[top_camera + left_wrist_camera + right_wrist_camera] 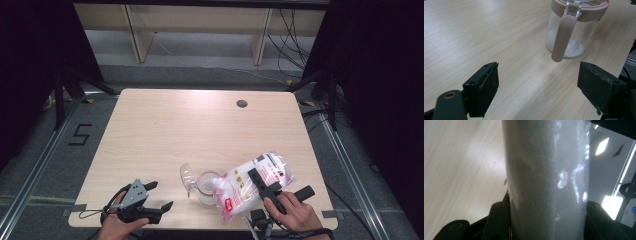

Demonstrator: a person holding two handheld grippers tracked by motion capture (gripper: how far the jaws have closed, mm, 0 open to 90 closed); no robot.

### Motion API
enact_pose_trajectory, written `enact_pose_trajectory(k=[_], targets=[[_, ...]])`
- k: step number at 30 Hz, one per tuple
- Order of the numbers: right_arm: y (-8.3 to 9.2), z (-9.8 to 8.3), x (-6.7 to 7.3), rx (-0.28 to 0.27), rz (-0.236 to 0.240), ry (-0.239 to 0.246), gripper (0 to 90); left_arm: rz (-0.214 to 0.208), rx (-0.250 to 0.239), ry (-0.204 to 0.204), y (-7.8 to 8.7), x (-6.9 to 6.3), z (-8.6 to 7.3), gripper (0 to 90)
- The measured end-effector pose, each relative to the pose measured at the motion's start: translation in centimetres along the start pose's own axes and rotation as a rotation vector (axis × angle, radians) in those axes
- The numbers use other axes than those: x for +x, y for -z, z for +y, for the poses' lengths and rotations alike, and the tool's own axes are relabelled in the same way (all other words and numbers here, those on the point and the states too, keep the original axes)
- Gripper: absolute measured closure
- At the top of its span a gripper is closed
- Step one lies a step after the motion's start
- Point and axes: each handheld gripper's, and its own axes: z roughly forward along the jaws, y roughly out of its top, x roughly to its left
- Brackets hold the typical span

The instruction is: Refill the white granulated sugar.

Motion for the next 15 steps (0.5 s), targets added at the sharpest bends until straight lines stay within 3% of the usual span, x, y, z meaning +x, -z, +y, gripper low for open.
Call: enact_pose_trajectory(k=[1, 4, 13, 15], targets=[[-0.07, -0.04, -0.05, -0.01, -0.007, 0.021, 59.7, -0.001, 0.0, -0.003, 0.02, 0.02, 0.01, 17.0], [-0.18, 0.02, 0.25, -0.025, -0.031, -0.009, 59.8, 0.0, 0.0, -0.001, 0.03, 0.02, 0.01, 17.0], [-0.01, -0.02, -0.05, -0.028, -0.047, 0.004, 59.8, -0.004, 0.005, -0.004, 0.02, 0.04, 0.01, 17.0], [0.11, -0.05, 0.15, -0.013, -0.042, -0.024, 59.8, 0.001, 0.007, -0.005, 0.03, 0.01, 0.02, 17.0]])
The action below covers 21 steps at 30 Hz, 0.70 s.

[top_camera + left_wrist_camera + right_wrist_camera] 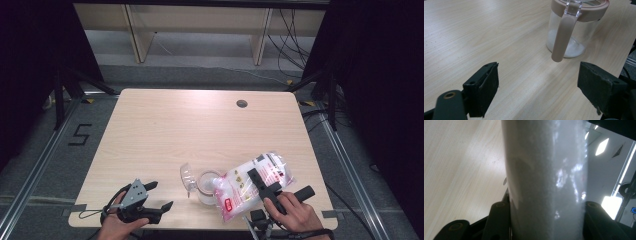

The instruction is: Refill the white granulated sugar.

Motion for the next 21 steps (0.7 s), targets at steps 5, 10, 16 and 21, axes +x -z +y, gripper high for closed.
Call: enact_pose_trajectory(k=[5, 10, 16, 21], targets=[[-0.04, -0.04, -0.13, -0.005, 0.003, 0.022, 59.8, -0.003, -0.004, 0.001, -0.02, 0.02, -0.01, 17.0], [-0.02, 0.01, -0.03, -0.001, 0.002, 0.006, 59.9, -0.005, -0.001, 0.0, -0.01, 0.04, 0.0, 17.0], [-0.05, 0.07, -0.16, -0.007, 0.002, 0.022, 59.9, -0.005, -0.002, -0.001, -0.02, 0.04, 0.0, 17.0], [0.0, 0.13, -0.09, 0.002, 0.001, 0.021, 59.9, -0.002, -0.002, 0.009, -0.01, -0.04, -0.02, 17.0]])
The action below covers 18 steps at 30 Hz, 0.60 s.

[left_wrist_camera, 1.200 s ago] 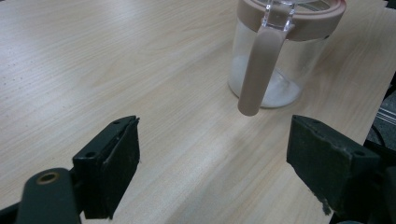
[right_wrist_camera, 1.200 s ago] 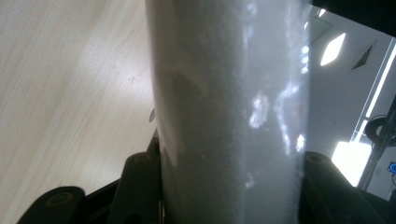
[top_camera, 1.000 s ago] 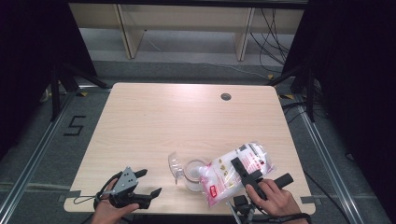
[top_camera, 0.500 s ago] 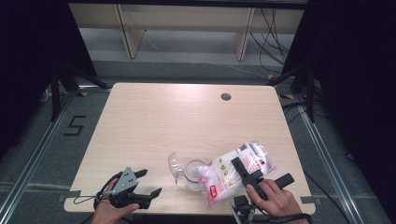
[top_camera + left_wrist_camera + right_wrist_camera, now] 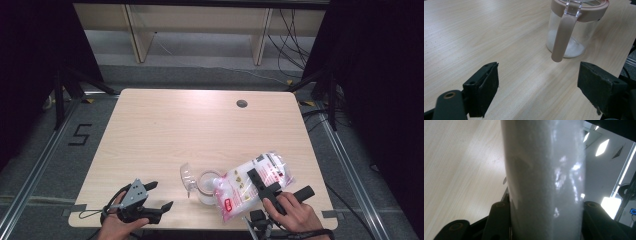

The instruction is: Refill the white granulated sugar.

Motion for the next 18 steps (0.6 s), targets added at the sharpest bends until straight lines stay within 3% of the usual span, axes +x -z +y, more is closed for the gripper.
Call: enact_pose_trajectory(k=[10, 12, 15, 16, 18], targets=[[0.02, 0.06, -0.01, 0.006, 0.006, 0.02, 59.9, 0.003, 0.001, -0.011, -0.02, 0.02, 0.0, 17.0], [0.06, 0.09, -0.25, 0.019, 0.036, 0.041, 60.0, 0.002, 0.003, -0.013, -0.04, 0.01, 0.0, 17.0], [0.13, 0.1, -0.16, 0.029, 0.038, 0.038, 60.0, 0.0, 0.003, -0.012, -0.06, 0.02, -0.01, 17.0], [0.03, -0.01, -0.36, 0.018, 0.036, 0.075, 60.0, -0.002, 0.006, -0.016, -0.07, 0.09, -0.03, 17.0], [0.01, -0.03, -0.38, 0.019, 0.033, 0.08, 60.0, -0.002, 0.005, -0.014, -0.08, 0.07, -0.03, 17.0]])
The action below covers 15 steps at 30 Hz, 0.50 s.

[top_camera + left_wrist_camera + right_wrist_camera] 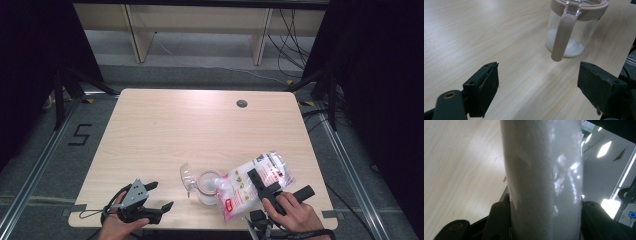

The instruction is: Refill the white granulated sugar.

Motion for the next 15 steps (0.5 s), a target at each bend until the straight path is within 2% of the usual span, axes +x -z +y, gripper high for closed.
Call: enact_pose_trajectory(k=[3, 5, 9, 10, 13, 14, 15], targets=[[-0.01, -0.03, -0.08, -0.01, -0.001, 0.009, 60.0, 0.0, 0.0, 0.001, 0.0, 0.0, 0.0, 17.0], [0.07, -0.07, -0.02, -0.006, -0.001, -0.013, 60.1, 0.0, -0.001, 0.001, 0.0, 0.0, 0.0, 17.0], [0.03, -0.18, -0.03, -0.006, -0.001, -0.021, 60.2, 0.004, 0.0, -0.001, 0.07, 0.02, 0.03, 17.0], [0.08, -0.12, 0.16, 0.003, 0.011, -0.057, 60.4, 0.004, -0.001, 0.001, 0.06, 0.01, 0.02, 17.0], [0.03, -0.19, 0.07, -0.011, 0.003, -0.032, 60.5, 0.004, -0.005, 0.005, 0.04, -0.03, 0.01, 17.0], [0.13, -0.14, 0.12, -0.004, 0.013, -0.059, 60.5, 0.004, -0.002, 0.002, 0.06, 0.0, 0.02, 17.0], [0.13, -0.13, 0.05, -0.009, 0.01, -0.061, 60.7, 0.004, -0.001, 0.001, 0.06, 0.01, 0.02, 17.0]])
